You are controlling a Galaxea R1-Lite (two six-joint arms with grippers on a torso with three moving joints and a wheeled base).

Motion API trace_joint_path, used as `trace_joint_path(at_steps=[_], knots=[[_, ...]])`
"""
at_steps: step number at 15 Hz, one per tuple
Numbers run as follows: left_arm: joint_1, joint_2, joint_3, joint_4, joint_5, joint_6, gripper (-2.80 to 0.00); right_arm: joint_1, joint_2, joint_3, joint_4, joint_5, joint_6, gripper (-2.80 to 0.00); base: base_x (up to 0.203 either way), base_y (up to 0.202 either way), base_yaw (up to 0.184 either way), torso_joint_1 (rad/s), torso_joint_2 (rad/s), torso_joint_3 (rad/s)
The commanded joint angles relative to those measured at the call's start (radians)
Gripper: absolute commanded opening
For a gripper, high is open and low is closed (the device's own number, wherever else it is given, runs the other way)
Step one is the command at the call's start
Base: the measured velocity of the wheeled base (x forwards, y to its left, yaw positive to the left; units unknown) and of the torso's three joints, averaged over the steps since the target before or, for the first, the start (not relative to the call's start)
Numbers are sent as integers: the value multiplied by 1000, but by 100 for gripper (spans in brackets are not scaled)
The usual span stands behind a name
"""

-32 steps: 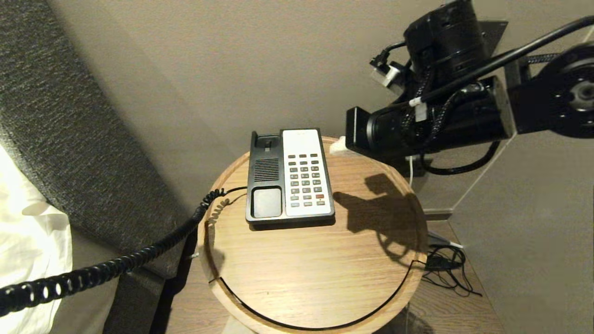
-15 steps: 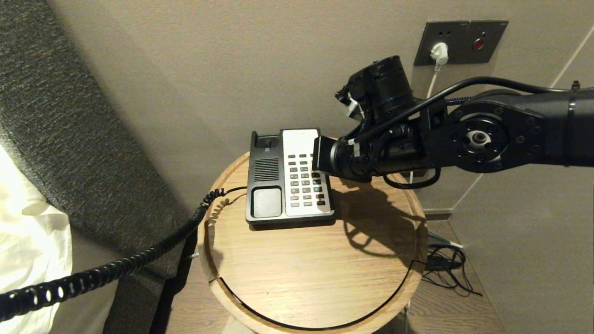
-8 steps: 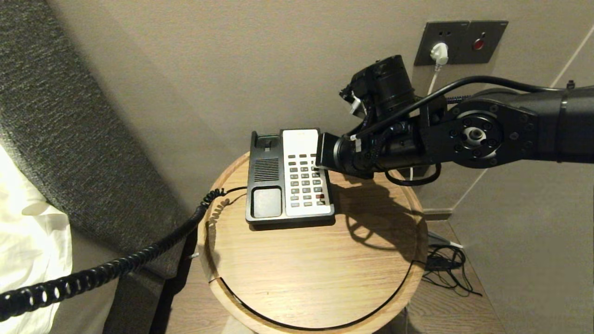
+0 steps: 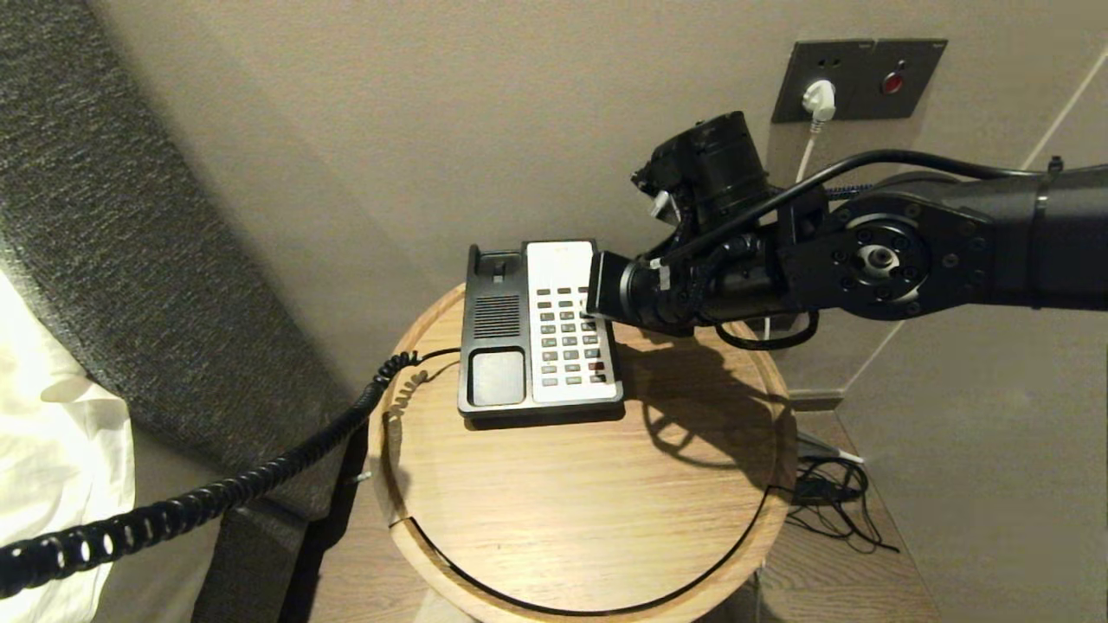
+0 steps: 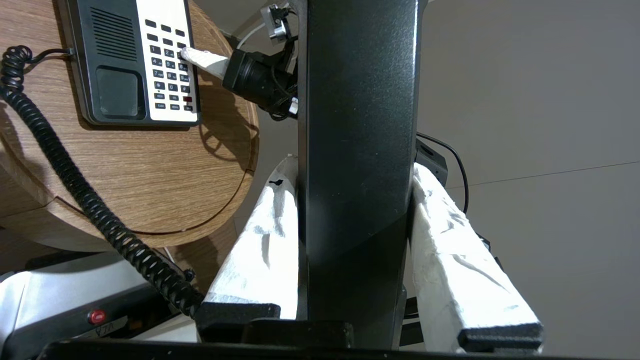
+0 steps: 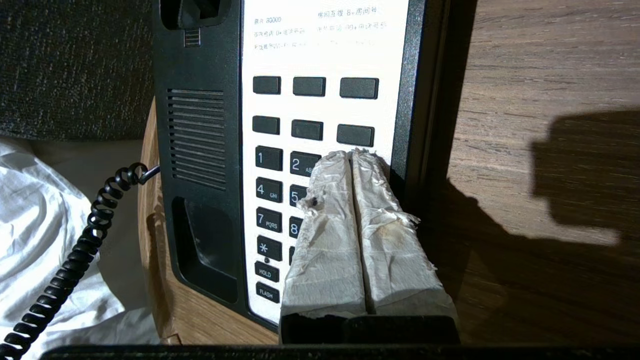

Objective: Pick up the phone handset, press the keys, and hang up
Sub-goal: Dial the number

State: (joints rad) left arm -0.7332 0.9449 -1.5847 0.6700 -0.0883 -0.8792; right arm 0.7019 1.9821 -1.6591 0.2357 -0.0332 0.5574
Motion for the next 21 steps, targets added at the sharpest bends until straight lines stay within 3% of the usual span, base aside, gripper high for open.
trace_joint_path(at_steps=[1, 21], knots=[[0, 0, 2, 3, -1, -6, -280, -1, 3, 7, 7, -1, 1, -280, 0, 0, 0, 0, 0, 0], [5, -23, 28, 5, -2, -4, -280, 39, -23, 10, 11, -1, 19, -280, 0, 0, 0, 0, 0, 0]])
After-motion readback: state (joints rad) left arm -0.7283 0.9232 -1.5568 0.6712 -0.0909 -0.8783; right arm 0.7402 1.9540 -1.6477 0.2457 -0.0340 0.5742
